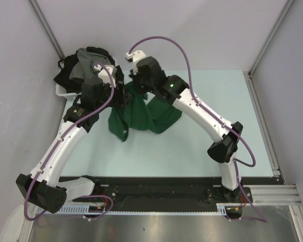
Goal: Fold and stack the t-shirts
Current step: Flatten out the tshirt
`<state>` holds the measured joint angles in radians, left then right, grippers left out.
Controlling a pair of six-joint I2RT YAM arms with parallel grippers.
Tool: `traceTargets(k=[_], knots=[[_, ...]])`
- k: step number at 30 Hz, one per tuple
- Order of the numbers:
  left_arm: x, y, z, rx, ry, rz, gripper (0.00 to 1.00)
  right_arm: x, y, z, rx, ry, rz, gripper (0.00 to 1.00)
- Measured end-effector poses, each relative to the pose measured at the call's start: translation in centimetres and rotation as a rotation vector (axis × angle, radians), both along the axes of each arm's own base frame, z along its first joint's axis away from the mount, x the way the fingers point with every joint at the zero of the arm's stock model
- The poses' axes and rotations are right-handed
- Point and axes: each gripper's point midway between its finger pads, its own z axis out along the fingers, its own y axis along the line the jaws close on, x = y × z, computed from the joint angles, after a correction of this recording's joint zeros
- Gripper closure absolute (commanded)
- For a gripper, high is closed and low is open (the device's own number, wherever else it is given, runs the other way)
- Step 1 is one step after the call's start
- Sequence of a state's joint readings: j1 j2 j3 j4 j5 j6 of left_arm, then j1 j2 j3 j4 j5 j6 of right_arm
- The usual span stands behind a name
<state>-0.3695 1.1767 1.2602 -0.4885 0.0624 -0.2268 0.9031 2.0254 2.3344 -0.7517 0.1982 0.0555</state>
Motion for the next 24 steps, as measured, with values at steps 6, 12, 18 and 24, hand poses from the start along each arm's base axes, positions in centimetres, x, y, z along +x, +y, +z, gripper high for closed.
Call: traceTargets(k=[6, 12, 18, 24], knots=[[0.3, -0.1, 0.3, -0.002, -0.016, 0.004, 0.35, 8.0, -11.0, -2.2, -0.03, 0.057, -0.259, 1.0], [0.9, 1.0, 1.8, 0.023, -0.056, 0.059, 0.35, 9.4, -15.3, -4.0, -0.032, 0.128, -0.363, 1.0], [2.2, 3.1, 4.3, 0.072, -0.127, 0.176, 0.35, 4.1, -5.0, -5.9, -0.026, 0.183, -0.146, 1.0], [2.7, 8.7, 4.0, 0.215, -0.133, 0.459, 0.31, 0.3, 0.3, -11.2, -0.084, 0.286, -0.027, 1.0]])
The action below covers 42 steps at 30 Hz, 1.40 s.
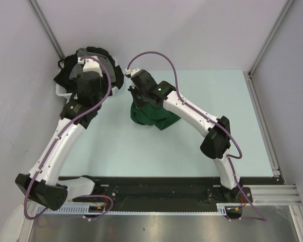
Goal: Fold and stack the t-shirts
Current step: Flatten out the tshirt
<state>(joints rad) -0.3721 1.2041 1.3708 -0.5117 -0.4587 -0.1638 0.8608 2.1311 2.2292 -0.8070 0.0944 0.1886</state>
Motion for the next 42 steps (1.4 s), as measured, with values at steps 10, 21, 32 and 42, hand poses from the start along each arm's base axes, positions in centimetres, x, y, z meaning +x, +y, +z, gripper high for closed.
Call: traceTargets(k=[10, 21, 32, 42], knots=[[-1.5, 6.8, 1.9, 0.125, -0.045, 0.363, 0.28, 3.7, -3.9, -1.2, 0.01, 0.047, -0.127, 0.29], [-1.6, 5.4, 2.1, 0.069, -0.062, 0.271, 0.28, 7.3, -7.9, -1.1, 0.017, 0.033, -0.224, 0.18], [-1.8, 3.1, 0.0, 0.033, -0.022, 0.14, 0.28, 11.4, -21.3, -7.0, -0.079, 0.12, -0.492, 0.21], [-1.9, 2.9, -0.1, 0.041, -0.014, 0.125, 0.28, 12.5, -20.1, -12.5, -0.085, 0.199, -0.486, 0.21]])
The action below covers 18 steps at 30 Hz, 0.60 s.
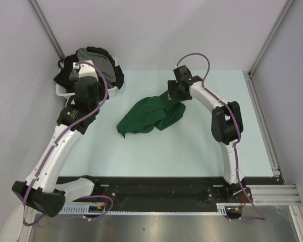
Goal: Fold and stack the t-shirts
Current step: Flatten out the tshirt
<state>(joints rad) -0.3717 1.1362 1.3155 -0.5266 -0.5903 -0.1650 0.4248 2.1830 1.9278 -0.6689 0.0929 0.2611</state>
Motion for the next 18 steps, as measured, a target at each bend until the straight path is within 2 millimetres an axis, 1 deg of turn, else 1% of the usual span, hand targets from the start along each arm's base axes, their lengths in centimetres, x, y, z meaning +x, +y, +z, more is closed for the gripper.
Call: traceTargets(k=[3, 6, 9, 15, 18], knots=[[-0.3, 0.1, -0.1, 0.011, 0.01, -0.004, 0.28, 0.1, -0.2, -2.2, -0.008, 0.039, -0.01, 0.22], [-0.6, 0.2, 0.1, 0.013, 0.006, -0.006, 0.27, 0.2, -0.6, -3.1, -0.015, 0.055, -0.019, 0.21], [-1.1, 0.5, 0.5, 0.015, -0.003, -0.004, 0.27, 0.7, -1.2, -3.2, -0.013, 0.052, -0.033, 0.22], [-1.8, 0.8, 0.9, 0.015, -0.008, -0.001, 0.28, 2.3, -2.3, -2.7, 0.0, 0.022, -0.063, 0.22], [-1.9, 0.8, 0.7, 0.019, 0.003, -0.001, 0.28, 2.9, -2.8, -3.3, -0.001, 0.026, -0.075, 0.22]])
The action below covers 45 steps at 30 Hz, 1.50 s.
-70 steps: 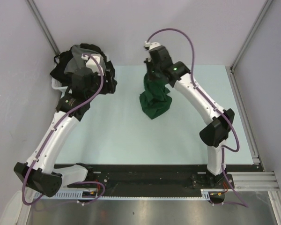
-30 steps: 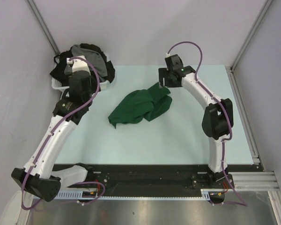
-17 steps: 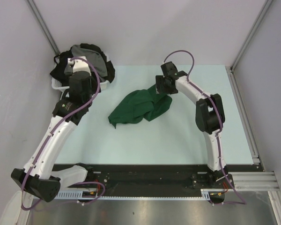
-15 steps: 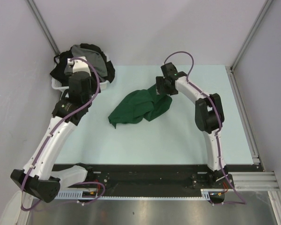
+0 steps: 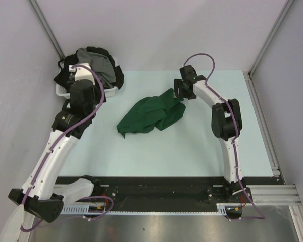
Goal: Fold and stack the t-shirts
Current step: Flatten out the tshirt
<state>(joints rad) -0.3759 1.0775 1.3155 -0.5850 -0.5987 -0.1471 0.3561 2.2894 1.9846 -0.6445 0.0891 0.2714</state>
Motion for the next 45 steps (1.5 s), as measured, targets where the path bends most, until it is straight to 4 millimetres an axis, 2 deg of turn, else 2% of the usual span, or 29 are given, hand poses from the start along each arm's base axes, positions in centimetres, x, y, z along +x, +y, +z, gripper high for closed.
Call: traceTargets(k=[4, 12, 20, 29, 37, 40, 43, 45], knots=[[0.0, 0.0, -0.1, 0.004, 0.005, -0.001, 0.27, 0.0, -0.1, -0.7, -0.002, 0.013, -0.004, 0.22], [0.0, -0.1, -0.2, 0.009, 0.01, -0.006, 0.27, 0.3, 0.6, -0.8, 0.018, 0.0, -0.004, 0.22], [0.0, -0.4, -0.3, 0.012, 0.014, -0.015, 0.27, 0.2, 0.8, -2.2, 0.012, 0.017, -0.001, 0.23], [0.1, -0.8, -0.6, 0.017, 0.023, -0.025, 0.27, 0.1, 1.0, -3.8, 0.018, 0.043, 0.0, 0.3], [0.0, -1.1, -0.7, 0.021, 0.028, -0.034, 0.27, 0.2, 1.4, -3.9, 0.037, 0.041, 0.006, 0.38], [-0.1, -1.3, -0.8, 0.025, 0.034, -0.039, 0.27, 0.4, 1.6, -4.0, 0.044, 0.037, 0.01, 0.45], [-0.2, -1.4, -0.9, 0.028, 0.038, -0.042, 0.27, 0.8, 1.8, -4.0, 0.053, 0.03, 0.016, 0.58], [-0.3, -1.4, -0.9, 0.031, 0.04, -0.039, 0.27, 0.9, 2.0, -4.0, 0.058, 0.03, 0.017, 0.76]])
